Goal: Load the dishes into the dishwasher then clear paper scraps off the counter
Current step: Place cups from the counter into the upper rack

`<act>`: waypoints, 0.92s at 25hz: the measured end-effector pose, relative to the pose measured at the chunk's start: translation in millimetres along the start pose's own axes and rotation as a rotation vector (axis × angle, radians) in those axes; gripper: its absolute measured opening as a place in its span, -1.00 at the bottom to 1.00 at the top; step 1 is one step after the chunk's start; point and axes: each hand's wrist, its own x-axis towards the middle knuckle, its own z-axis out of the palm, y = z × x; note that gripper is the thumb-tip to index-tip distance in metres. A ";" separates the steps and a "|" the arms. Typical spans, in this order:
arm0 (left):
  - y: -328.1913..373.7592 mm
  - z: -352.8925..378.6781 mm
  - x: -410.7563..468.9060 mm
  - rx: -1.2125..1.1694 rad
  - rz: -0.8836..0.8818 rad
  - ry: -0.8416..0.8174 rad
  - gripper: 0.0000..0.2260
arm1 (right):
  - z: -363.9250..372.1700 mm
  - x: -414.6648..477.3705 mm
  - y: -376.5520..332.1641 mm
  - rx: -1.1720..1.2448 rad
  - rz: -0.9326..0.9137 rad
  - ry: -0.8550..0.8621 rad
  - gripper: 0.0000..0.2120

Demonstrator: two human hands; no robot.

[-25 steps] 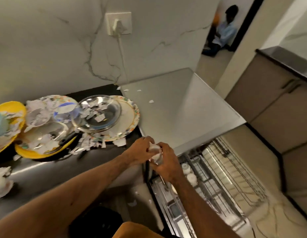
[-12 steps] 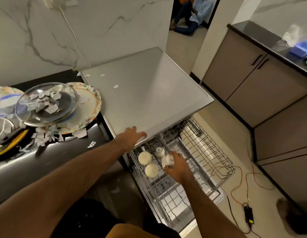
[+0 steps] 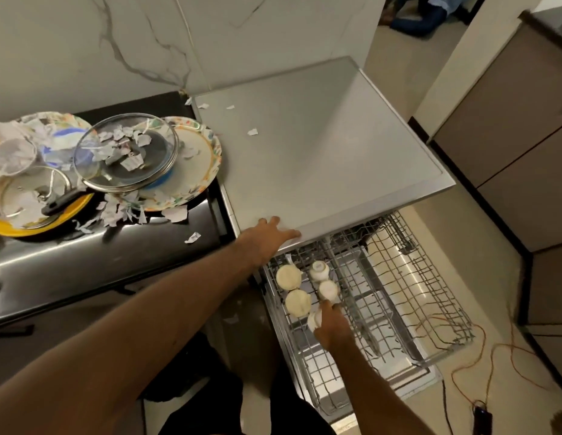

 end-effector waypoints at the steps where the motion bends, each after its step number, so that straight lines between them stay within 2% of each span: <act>1: -0.3 1.3 1.6 0.000 0.000 -0.003 -0.19 | 9.7 4.3 2.7 -0.029 0.006 0.011 -0.36; 4: -2.1 -1.4 4.6 -0.002 0.005 -0.009 -0.21 | 27.3 10.9 3.8 -0.106 0.041 0.059 -0.40; 8: 7.3 -10.6 16.3 0.032 0.018 -0.055 -0.22 | 23.6 13.4 0.9 0.045 0.156 0.085 -0.20; 13: 19.4 -19.8 31.6 -0.048 -0.062 -0.137 -0.34 | 3.6 30.7 21.0 0.093 0.247 0.139 -0.33; 15: 23.9 -26.3 31.4 -0.084 -0.105 -0.221 -0.30 | -0.8 38.8 29.9 0.094 0.281 0.149 -0.34; 19: 28.7 -54.3 18.6 -0.285 -0.224 -0.218 -0.17 | -6.0 51.4 37.9 0.144 0.315 0.128 -0.45; 23: 31.6 -65.7 12.3 -0.228 -0.185 -0.264 -0.25 | -11.9 55.5 38.0 0.124 0.314 0.107 -0.31</act>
